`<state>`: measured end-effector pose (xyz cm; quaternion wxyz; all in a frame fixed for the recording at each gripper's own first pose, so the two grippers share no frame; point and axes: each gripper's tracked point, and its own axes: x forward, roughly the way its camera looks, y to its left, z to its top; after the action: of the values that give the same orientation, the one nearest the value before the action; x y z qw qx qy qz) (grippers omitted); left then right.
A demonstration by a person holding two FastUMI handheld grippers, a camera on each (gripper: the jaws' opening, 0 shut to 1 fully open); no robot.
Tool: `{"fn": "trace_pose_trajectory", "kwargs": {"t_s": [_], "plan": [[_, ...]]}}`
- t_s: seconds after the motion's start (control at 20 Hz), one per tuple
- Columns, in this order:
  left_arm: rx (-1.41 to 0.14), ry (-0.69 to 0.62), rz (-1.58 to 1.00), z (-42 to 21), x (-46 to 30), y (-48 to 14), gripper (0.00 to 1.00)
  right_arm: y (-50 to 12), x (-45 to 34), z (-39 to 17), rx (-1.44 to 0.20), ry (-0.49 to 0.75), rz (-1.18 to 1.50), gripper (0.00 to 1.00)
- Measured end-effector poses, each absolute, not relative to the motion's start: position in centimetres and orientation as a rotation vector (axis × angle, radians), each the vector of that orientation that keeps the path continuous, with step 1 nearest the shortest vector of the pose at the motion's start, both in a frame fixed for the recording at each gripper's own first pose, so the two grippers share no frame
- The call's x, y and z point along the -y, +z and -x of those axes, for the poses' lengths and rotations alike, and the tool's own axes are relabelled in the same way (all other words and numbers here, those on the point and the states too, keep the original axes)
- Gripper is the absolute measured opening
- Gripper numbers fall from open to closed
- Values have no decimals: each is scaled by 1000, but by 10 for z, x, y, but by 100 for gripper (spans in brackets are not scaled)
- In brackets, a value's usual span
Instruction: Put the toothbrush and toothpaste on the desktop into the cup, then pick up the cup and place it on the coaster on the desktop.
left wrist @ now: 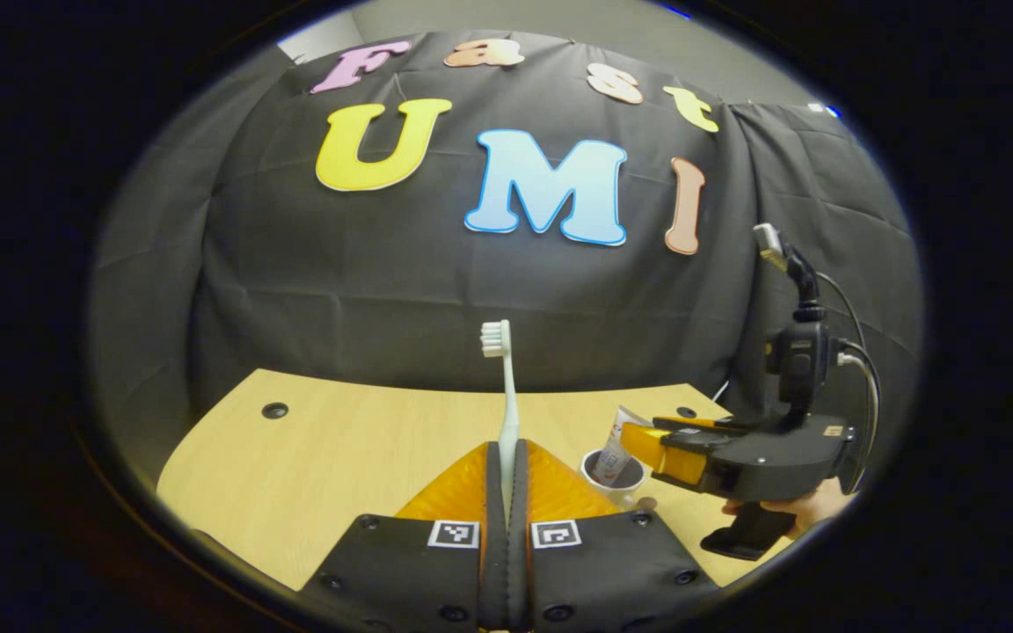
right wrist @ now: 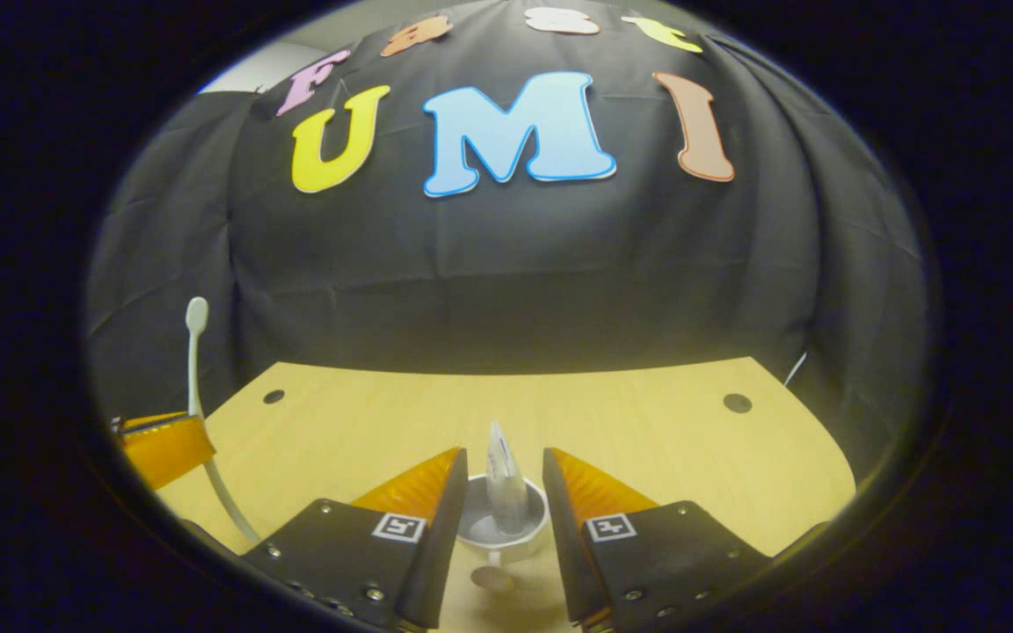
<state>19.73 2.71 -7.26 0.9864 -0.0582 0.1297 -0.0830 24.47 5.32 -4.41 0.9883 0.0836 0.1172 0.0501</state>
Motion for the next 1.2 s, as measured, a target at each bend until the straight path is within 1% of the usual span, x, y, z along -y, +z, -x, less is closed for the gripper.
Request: {"fn": "trace_pose_trajectory", "kwargs": {"t_s": [0.05, 0.2, 0.3, 0.4, 0.6, 0.7, 0.75, 0.8, 0.85, 0.9, 1.2], "plan": [[-256, -175, 116, -198, -24, -71, 7, -36, -51, -241, -218, 96, -169, 59], [-232, -206, 116, -205, -13, -66, 7, -13, -37, -215, -160, 61, -165, 67], [-195, -225, 140, -211, -5, -57, 9, -3, -25, -198, -134, 25, -152, 67], [-178, -243, 146, -216, 4, -54, 7, 2, -13, -181, -126, -14, -141, 70], [-138, -285, 148, -228, 20, -46, 6, 9, 5, -144, -118, -70, -154, 70], [-96, -314, 156, -237, 32, -38, 7, 6, 16, -126, -116, -109, -153, 70], [-78, -329, 159, -241, 38, -35, 7, 4, 19, -121, -118, -120, -148, 72], [-60, -343, 164, -248, 44, -33, 6, 0, 22, -115, -126, -134, -141, 70], [-45, -357, 168, -253, 49, -32, 7, -5, 25, -111, -140, -149, -134, 72], [-35, -371, 170, -258, 56, -31, 6, -10, 28, -105, -157, -161, -128, 70], [-7, -421, 221, -290, 80, -46, 7, -22, 35, -85, -207, -222, -115, 70]]}}
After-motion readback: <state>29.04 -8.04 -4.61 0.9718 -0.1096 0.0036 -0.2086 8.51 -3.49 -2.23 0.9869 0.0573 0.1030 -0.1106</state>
